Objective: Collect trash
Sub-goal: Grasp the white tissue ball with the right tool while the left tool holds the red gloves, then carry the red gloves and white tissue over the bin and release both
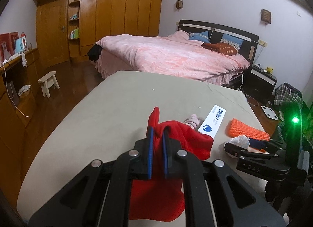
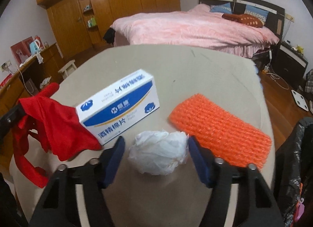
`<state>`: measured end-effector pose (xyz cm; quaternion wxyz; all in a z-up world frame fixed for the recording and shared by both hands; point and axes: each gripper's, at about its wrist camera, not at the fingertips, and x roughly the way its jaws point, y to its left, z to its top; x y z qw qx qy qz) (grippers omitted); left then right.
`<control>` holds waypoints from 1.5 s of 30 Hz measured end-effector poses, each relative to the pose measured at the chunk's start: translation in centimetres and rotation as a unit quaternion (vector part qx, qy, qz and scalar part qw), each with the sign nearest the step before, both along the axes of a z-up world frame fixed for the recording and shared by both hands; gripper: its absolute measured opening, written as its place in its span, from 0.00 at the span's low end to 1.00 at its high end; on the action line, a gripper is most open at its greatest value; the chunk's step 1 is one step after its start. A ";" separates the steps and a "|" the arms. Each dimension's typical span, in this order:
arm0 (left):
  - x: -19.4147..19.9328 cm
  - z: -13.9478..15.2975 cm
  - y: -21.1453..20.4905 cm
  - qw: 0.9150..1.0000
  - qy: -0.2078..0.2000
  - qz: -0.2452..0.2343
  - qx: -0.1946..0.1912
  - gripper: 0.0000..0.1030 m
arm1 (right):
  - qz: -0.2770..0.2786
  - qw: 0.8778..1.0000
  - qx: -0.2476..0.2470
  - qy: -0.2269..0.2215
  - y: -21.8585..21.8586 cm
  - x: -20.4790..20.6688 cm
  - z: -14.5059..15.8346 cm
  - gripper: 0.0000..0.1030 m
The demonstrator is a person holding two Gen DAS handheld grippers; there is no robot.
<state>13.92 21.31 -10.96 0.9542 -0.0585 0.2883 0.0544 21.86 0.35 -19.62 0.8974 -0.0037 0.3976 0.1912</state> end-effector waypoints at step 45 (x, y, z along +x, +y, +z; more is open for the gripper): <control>-2.8 7.4 -14.5 0.985 -0.079 -0.151 -0.006 0.08 | -0.062 0.986 0.049 -0.147 -13.6 -8.5 13.2 0.37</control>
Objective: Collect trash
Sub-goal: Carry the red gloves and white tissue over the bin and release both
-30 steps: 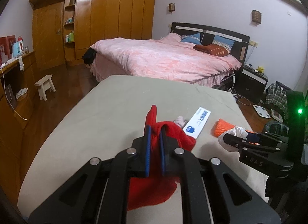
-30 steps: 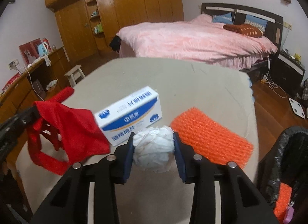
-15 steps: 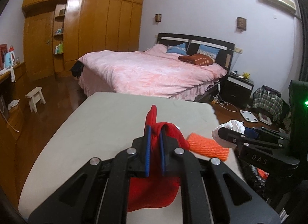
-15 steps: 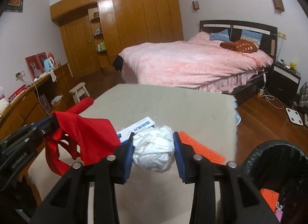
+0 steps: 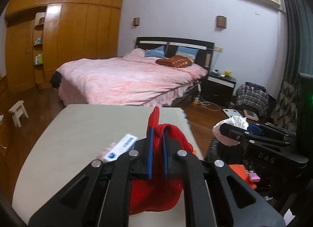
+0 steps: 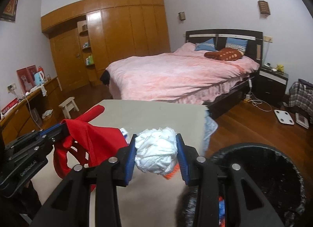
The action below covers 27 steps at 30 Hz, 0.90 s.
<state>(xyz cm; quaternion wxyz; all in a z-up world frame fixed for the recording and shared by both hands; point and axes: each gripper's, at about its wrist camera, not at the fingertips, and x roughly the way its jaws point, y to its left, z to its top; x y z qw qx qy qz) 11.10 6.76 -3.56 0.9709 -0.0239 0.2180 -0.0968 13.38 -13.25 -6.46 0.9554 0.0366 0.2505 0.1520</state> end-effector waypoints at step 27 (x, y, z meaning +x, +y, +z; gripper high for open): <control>2.2 -1.6 -17.1 0.984 0.001 -0.177 -0.004 0.08 | -0.163 0.986 -0.019 0.005 -16.0 -4.5 -0.7 0.37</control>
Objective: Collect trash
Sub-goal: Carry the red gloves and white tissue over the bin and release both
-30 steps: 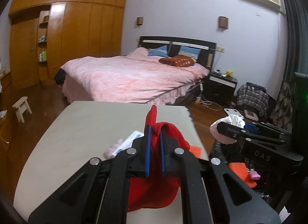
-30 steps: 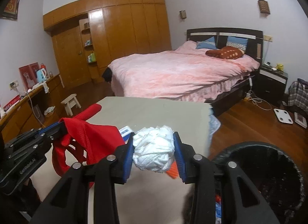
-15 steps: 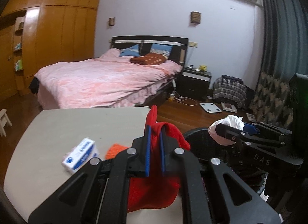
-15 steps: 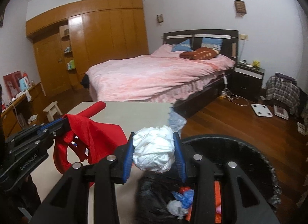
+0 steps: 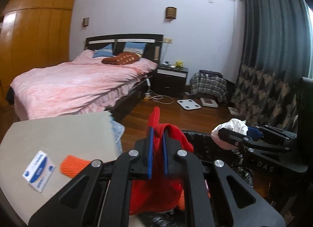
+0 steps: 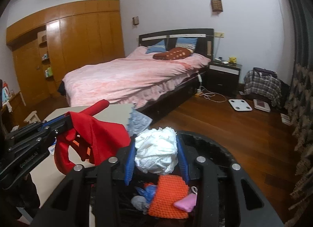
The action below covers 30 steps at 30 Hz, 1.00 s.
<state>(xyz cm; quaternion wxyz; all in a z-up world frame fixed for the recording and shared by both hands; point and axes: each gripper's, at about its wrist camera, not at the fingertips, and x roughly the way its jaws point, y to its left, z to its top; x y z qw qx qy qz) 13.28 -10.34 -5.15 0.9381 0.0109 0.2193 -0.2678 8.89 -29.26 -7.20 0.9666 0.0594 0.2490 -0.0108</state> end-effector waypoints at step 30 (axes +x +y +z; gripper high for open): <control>2.2 -3.0 -1.3 0.999 0.040 -0.011 0.016 0.66 | -0.067 0.998 -0.008 0.009 -3.5 -1.1 -2.3 0.92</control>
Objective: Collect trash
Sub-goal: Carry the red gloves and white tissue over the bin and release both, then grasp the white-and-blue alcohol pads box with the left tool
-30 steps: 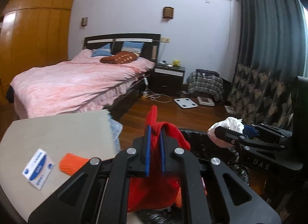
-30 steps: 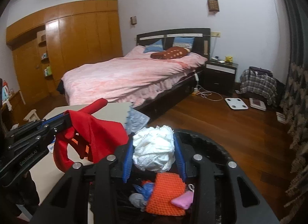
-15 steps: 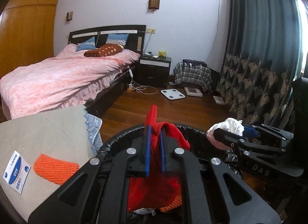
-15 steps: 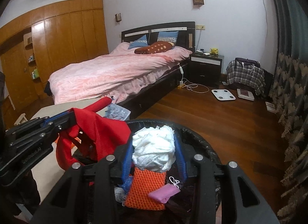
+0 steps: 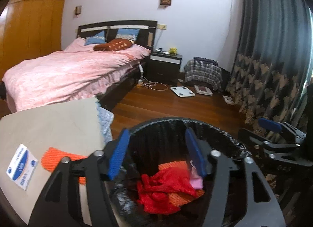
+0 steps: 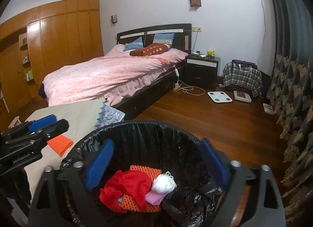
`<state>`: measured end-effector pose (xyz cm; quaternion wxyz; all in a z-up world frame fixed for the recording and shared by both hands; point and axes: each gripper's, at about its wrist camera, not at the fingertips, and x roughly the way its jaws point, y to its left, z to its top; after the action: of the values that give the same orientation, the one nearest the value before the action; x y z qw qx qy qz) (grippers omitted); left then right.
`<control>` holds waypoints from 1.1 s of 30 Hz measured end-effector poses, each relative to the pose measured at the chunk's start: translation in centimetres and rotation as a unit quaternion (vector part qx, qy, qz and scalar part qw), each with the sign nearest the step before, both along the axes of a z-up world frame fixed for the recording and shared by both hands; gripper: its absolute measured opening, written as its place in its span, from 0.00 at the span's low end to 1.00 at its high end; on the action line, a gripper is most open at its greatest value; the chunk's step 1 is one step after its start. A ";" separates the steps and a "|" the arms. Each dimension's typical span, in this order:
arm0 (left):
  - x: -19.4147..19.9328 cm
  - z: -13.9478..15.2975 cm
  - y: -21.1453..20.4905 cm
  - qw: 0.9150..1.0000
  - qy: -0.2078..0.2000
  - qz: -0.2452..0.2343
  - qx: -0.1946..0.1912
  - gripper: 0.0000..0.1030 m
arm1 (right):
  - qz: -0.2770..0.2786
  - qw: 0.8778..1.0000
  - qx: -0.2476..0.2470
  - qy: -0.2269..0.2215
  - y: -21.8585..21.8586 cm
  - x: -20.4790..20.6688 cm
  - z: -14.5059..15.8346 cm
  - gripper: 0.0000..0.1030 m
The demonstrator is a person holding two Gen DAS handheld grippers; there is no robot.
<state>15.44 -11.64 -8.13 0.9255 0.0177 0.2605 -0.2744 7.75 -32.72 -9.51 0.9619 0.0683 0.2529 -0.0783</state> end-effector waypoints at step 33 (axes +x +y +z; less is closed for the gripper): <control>-1.5 -0.1 22.8 0.966 -0.023 0.252 0.053 0.87 | 0.192 0.981 0.027 0.006 19.5 6.5 -1.8 0.94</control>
<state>13.91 11.12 -8.18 0.9683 0.0071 0.2491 -0.0175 14.26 -13.24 -11.29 0.9553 0.0434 0.2692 0.1143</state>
